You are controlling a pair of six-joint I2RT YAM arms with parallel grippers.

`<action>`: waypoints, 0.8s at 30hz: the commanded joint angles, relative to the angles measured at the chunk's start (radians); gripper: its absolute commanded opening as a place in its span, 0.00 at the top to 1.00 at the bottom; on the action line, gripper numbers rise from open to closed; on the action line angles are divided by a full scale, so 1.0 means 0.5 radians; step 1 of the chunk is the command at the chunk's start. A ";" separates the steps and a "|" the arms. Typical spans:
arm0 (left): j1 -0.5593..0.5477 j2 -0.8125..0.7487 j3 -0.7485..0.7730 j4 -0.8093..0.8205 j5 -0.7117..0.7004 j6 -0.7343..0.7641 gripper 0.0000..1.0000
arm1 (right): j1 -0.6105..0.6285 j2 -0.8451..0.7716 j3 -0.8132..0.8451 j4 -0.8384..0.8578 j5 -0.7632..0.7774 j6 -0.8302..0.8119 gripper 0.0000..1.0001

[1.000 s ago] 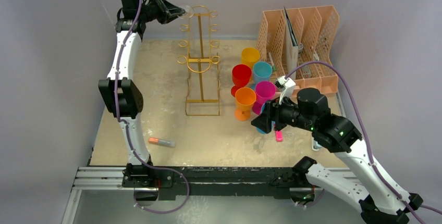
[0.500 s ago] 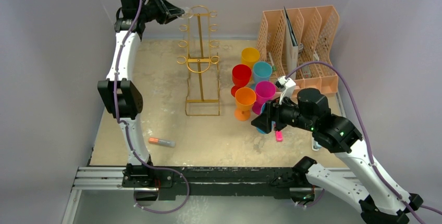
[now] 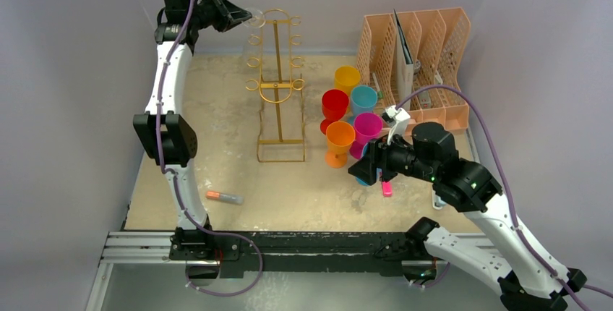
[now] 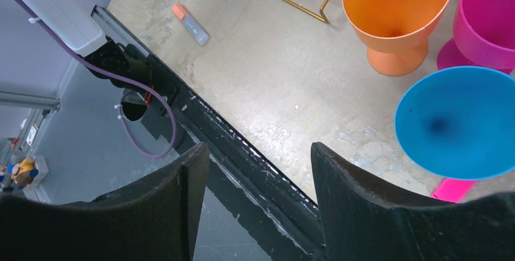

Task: Take the wine glass off the wine glass rack
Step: Pick up the wine glass from the wine rack.

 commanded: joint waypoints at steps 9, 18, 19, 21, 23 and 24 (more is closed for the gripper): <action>0.115 -0.207 -0.217 0.589 0.169 -0.396 1.00 | 0.007 -0.023 0.035 -0.008 0.043 0.030 0.35; 0.193 -0.265 -0.325 0.779 0.278 -0.543 1.00 | 0.007 -0.024 0.033 -0.007 0.046 0.034 0.35; 0.204 -0.271 -0.335 0.778 0.279 -0.542 1.00 | 0.007 -0.023 0.036 -0.006 0.046 0.035 0.35; 0.225 -0.317 -0.373 0.774 0.286 -0.516 1.00 | 0.007 -0.024 0.039 -0.004 0.046 0.038 0.35; 0.239 -0.387 -0.423 0.745 0.267 -0.438 1.00 | 0.007 -0.029 0.036 0.003 0.043 0.038 0.35; 0.246 -0.431 -0.461 0.740 0.258 -0.399 1.00 | 0.007 -0.034 0.035 0.009 0.042 0.038 0.35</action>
